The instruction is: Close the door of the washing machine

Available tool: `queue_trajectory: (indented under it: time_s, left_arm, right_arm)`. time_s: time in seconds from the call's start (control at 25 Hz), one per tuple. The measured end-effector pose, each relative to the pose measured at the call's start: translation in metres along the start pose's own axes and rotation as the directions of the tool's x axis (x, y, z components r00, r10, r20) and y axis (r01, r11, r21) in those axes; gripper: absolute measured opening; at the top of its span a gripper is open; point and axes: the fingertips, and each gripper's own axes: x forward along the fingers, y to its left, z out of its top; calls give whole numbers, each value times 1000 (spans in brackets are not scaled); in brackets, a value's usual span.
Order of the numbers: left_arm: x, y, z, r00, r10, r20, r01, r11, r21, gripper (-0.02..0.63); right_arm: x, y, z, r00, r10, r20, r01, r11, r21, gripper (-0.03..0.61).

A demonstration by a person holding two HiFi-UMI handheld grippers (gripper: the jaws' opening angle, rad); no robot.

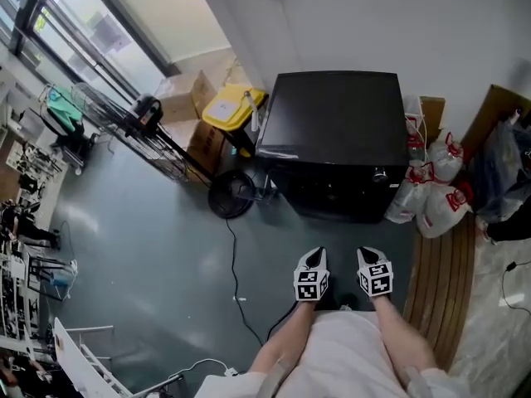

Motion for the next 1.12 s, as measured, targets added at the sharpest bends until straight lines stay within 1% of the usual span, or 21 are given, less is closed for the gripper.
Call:
queue_trajectory:
  time_s: [0.12,0.2,0.4,0.52,0.64,0.76,0.88,1.12]
  left_arm:
    - [-12,4,-4,999,2,43,-1,999,-44,6]
    - [-18,9,-5,998,13,62,-9,998,-66,6]
    - [-34,24,-11,996,67,65,-62,995,-75,6]
    - [-40,33,-11,993,95,72,-88,992,-85,6]
    - [-45,40,-13,992,104,75,-96,990,-103,6]
    - [-45,43,-11,993,94,72,-85,988,-126,6]
    - [-44,43,-6,995,77,66,-69,991,-115,5]
    - [-42,34,-2,997,46,54,-43,998,-53,5]
  right_arm:
    - [-6,-3,-4,1000,-21,14,21,999,39,2]
    - [-8,-2,-4,999,-29,21,29,999,26,2]
    - [-6,15,-5,1000,-4,23,4,1000,-16,2]
    - [-5,18,-8,1000,4,18,-3,1000,-15,2]
    - [-5,18,-10,1000,-5,24,4,1000,5,2]
    - [-4,19,-11,1000,-7,30,7,1000,14,2]
    - [-4,21,-11,999,-7,34,7,1000,14,2]
    - [-9,22,4,997,-18,69,16,1000,23,2]
